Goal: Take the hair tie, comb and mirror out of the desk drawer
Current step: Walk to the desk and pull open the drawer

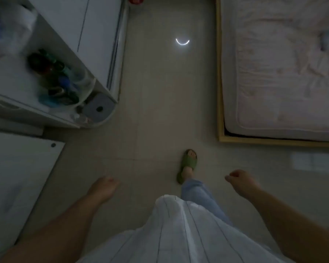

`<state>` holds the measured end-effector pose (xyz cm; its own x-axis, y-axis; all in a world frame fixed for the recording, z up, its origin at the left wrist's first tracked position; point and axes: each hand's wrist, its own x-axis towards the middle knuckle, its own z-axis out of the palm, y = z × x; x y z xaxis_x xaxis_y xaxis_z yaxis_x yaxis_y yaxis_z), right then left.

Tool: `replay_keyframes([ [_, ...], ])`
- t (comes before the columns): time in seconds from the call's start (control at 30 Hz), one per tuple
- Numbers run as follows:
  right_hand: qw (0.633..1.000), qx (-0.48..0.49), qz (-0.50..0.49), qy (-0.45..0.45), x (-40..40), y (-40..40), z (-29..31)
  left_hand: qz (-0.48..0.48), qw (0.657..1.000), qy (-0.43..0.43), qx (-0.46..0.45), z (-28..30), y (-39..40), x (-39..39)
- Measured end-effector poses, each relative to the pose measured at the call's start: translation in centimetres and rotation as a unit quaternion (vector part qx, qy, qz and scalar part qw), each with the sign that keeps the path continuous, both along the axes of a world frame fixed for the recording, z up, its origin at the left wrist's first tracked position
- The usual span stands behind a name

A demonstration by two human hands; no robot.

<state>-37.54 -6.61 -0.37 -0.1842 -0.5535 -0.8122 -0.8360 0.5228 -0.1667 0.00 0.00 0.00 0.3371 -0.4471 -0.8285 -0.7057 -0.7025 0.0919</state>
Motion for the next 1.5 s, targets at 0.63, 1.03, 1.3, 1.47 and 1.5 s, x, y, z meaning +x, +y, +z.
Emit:
replay_keyframes([
  [0.63, 0.999, 0.011, 0.008, -0.030, 5.9, -39.2, 1.6, 0.052, 0.998, 0.023, -0.016, 3.0, -38.7, 2.7],
  [1.03, 0.999, -0.008, -0.037, -0.028, 12.3, -60.3, 3.0, -0.038, 0.997, 0.041, -0.060, 6.3, -68.2, 12.3],
  [1.3, 0.999, 0.025, 0.039, -0.020, 10.8, -78.9, 1.5, 0.084, 0.993, 0.046, -0.072, 4.0, -81.9, 8.5],
  [1.47, 0.995, 0.032, 0.093, -0.007, 9.7, -90.5, 2.4, 0.119, 0.991, 0.032, -0.052, 4.6, -90.4, 8.0],
  [1.5, 0.995, 0.025, 0.097, -0.010, 9.8, -92.6, 2.5, 0.120, 0.990, 0.031, -0.061, 4.8, -92.1, 8.1],
])
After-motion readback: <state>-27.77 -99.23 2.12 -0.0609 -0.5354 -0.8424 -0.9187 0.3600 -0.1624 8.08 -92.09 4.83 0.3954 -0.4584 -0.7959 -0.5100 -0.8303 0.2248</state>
